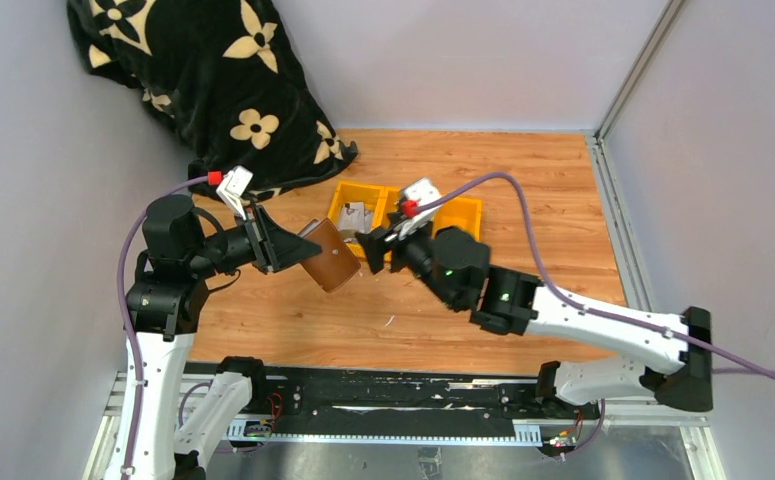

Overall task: Take the credit cards out of the card holder
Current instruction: Open the card holder at the center of the board.

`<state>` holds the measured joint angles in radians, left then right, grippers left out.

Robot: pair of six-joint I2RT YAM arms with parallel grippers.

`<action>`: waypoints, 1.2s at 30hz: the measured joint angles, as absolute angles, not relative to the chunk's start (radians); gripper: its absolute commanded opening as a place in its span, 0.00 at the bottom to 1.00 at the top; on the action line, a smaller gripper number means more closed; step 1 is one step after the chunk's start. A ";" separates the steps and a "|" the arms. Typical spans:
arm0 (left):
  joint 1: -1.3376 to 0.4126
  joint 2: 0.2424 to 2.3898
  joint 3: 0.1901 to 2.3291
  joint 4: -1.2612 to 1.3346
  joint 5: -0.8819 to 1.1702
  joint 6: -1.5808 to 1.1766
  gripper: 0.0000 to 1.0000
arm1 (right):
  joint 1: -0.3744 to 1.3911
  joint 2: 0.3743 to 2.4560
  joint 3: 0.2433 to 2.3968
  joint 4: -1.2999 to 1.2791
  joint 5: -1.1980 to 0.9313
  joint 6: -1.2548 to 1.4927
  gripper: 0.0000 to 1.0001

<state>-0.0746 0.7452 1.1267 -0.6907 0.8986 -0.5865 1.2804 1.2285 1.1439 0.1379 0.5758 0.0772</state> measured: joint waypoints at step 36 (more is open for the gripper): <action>-0.073 0.678 1.126 -0.419 1.081 -0.789 0.00 | 1.008 1.228 0.778 1.036 -0.310 0.903 0.50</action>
